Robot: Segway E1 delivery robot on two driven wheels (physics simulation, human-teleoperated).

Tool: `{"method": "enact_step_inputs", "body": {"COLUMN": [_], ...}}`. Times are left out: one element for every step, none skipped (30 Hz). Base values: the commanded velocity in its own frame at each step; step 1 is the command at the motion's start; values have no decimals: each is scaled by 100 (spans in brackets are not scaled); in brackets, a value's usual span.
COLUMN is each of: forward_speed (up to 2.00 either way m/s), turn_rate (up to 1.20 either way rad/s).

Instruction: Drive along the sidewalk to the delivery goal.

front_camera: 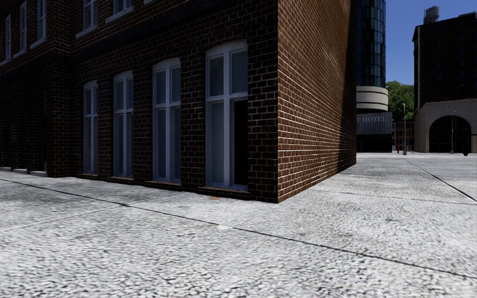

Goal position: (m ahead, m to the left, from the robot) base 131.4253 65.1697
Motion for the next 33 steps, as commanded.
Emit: {"method": "enact_step_inputs", "body": {"forward_speed": [0, 0, 0, 0, 0, 0, 0, 0, 0, 0, 0, 0, 0, 0, 0, 0, 0, 0, 0, 0, 0, 0, 0, 0, 0, 0, 0, 0, 0, 0, 0, 0, 0], "turn_rate": [2, 2, 5, 7, 9, 9, 10, 10, 10, 10, 10, 10, 10, 10, 10, 10, 10, 10, 10, 10, 10, 10, 10, 10, 10, 10, 0, 0, 0, 0, 0, 0, 0]}}
